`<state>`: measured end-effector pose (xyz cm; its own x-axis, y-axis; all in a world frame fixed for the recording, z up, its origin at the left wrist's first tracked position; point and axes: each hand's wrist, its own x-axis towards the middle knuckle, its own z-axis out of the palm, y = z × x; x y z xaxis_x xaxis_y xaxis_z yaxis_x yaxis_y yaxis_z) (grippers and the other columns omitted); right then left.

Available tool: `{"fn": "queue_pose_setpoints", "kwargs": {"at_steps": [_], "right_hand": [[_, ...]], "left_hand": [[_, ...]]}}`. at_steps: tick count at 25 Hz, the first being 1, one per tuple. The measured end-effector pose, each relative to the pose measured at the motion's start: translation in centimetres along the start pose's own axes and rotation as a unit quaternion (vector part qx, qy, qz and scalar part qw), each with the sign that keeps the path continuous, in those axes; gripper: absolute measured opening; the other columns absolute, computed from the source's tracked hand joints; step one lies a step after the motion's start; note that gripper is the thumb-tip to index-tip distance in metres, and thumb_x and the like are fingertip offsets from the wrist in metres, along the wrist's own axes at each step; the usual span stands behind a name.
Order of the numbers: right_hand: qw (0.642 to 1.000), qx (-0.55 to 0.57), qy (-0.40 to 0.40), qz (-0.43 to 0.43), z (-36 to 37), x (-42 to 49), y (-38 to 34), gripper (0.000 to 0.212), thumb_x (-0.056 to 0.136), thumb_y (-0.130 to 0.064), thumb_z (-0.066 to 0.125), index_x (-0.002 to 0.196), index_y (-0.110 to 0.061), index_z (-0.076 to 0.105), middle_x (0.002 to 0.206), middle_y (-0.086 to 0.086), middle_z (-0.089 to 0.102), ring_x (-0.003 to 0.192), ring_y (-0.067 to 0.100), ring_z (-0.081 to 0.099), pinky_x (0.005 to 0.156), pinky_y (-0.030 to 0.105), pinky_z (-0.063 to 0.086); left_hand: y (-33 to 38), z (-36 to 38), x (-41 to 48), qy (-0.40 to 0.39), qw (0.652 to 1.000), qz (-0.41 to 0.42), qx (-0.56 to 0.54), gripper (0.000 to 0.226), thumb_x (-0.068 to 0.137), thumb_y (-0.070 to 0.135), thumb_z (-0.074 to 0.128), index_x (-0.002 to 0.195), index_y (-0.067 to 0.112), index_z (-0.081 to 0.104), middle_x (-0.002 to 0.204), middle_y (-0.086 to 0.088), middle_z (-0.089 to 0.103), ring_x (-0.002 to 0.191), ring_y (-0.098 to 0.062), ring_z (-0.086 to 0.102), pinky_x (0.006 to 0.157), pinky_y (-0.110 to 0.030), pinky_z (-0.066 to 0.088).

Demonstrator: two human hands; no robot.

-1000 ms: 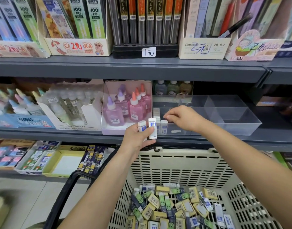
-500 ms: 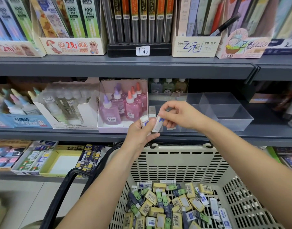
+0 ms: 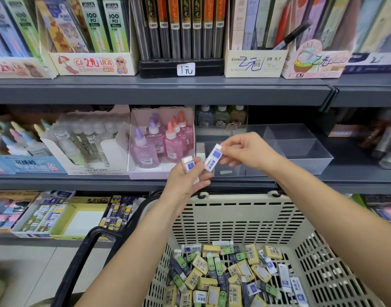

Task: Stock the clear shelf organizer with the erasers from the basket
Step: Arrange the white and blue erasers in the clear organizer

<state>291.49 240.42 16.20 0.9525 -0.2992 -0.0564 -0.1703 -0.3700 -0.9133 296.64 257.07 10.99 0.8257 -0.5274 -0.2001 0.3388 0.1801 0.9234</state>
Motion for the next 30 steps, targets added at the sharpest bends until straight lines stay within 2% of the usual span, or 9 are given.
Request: {"fn": "queue_pose_setpoints", "kwargs": {"at_steps": [2, 4, 8, 11, 16, 20, 24, 28, 30], "right_hand": [[0.996, -0.049, 0.077, -0.004, -0.6, 1.0, -0.1, 0.011, 0.089, -0.020, 0.060, 0.095, -0.012, 0.066, 0.087, 0.010, 0.073, 0.074, 0.013, 0.070, 0.063, 0.025, 0.056], [0.978, -0.175, 0.108, -0.021, -0.9, 1.8, 0.2, 0.015, 0.090, -0.024, 0.058, 0.100, -0.016, 0.066, 0.089, 0.007, 0.073, 0.084, 0.017, 0.069, 0.066, 0.028, 0.053], [0.962, -0.262, 0.063, -0.035, 0.9, 2.9, 1.0, 0.023, 0.092, -0.026, 0.055, 0.109, -0.015, 0.064, 0.102, 0.004, 0.070, 0.093, 0.019, 0.066, 0.087, 0.032, 0.052], [0.961, -0.275, 0.019, -0.023, 1.5, 3.5, 1.6, 0.020, 0.092, -0.026, 0.055, 0.108, -0.018, 0.065, 0.104, 0.001, 0.069, 0.096, 0.017, 0.065, 0.090, 0.030, 0.049], [0.924, -0.378, -0.052, -0.039, 2.2, 3.8, 1.9, 0.030, 0.098, -0.021, 0.040, 0.116, -0.018, 0.063, 0.125, -0.002, 0.061, 0.110, 0.020, 0.056, 0.096, 0.037, 0.046], [0.942, -0.319, 0.051, -0.087, 2.2, 2.7, 0.9, 0.025, 0.093, -0.032, 0.048, 0.105, -0.024, 0.068, 0.104, -0.003, 0.070, 0.096, 0.016, 0.062, 0.085, 0.031, 0.049], [0.970, -0.223, 0.028, -0.094, 3.2, 0.7, -1.1, 0.025, 0.083, -0.050, 0.055, 0.072, -0.029, 0.064, 0.061, -0.007, 0.065, 0.059, 0.003, 0.057, 0.062, 0.024, 0.047], [0.984, -0.178, 0.003, -0.031, 2.7, 0.3, -1.7, 0.006, 0.078, -0.024, 0.066, 0.077, -0.019, 0.068, 0.061, -0.005, 0.068, 0.053, 0.001, 0.061, 0.065, 0.025, 0.054], [0.990, -0.141, -0.021, -0.008, 2.2, 0.1, -1.6, 0.008, 0.079, -0.015, 0.065, 0.085, -0.018, 0.069, 0.064, -0.003, 0.069, 0.057, 0.003, 0.064, 0.065, 0.023, 0.054]], "left_hand": [[0.4, -0.5, 0.5, 0.041, 0.998, -0.014, -0.050, 0.008, 0.096, 0.008, 0.040, 0.094, 0.009, 0.048, 0.075, -0.011, 0.065, 0.058, -0.015, 0.066, 0.049, -0.023, 0.052], [0.6, -1.2, 0.7, 0.059, 0.995, -0.011, -0.075, 0.012, 0.096, 0.004, 0.035, 0.092, 0.009, 0.046, 0.075, -0.012, 0.063, 0.057, -0.017, 0.064, 0.049, -0.025, 0.053], [-0.1, -2.4, 0.7, 0.044, 0.998, 0.050, -0.017, 0.014, 0.095, 0.007, 0.048, 0.095, 0.014, 0.059, 0.078, 0.004, 0.068, 0.079, -0.008, 0.064, 0.069, -0.027, 0.057], [-0.3, -2.7, 0.9, 0.058, 0.996, 0.061, -0.004, 0.019, 0.096, 0.009, 0.046, 0.097, 0.020, 0.061, 0.082, 0.005, 0.062, 0.084, -0.006, 0.060, 0.080, -0.027, 0.056], [-0.2, -2.3, 1.2, 0.058, 0.997, 0.005, -0.043, 0.028, 0.094, -0.003, 0.037, 0.096, 0.013, 0.060, 0.091, -0.007, 0.063, 0.087, -0.018, 0.063, 0.075, -0.031, 0.056], [0.0, -1.9, 1.2, 0.017, 0.999, 0.003, -0.034, 0.025, 0.094, -0.002, 0.037, 0.092, 0.007, 0.060, 0.083, -0.007, 0.071, 0.079, -0.015, 0.068, 0.064, -0.028, 0.057], [-0.3, -0.9, 1.1, -0.029, 0.998, 0.010, 0.046, 0.025, 0.095, 0.003, 0.040, 0.086, 0.011, 0.062, 0.081, 0.000, 0.071, 0.084, -0.011, 0.067, 0.070, -0.025, 0.056], [-0.9, 0.1, 0.9, -0.059, 0.997, 0.015, 0.047, 0.035, 0.093, 0.001, 0.041, 0.084, 0.021, 0.069, 0.082, 0.003, 0.072, 0.085, -0.010, 0.065, 0.081, -0.022, 0.052], [-1.0, 0.1, 0.9, -0.048, 0.992, 0.067, 0.095, 0.036, 0.093, 0.000, 0.046, 0.085, 0.027, 0.068, 0.089, -0.003, 0.068, 0.081, -0.012, 0.061, 0.082, -0.022, 0.047]]}}
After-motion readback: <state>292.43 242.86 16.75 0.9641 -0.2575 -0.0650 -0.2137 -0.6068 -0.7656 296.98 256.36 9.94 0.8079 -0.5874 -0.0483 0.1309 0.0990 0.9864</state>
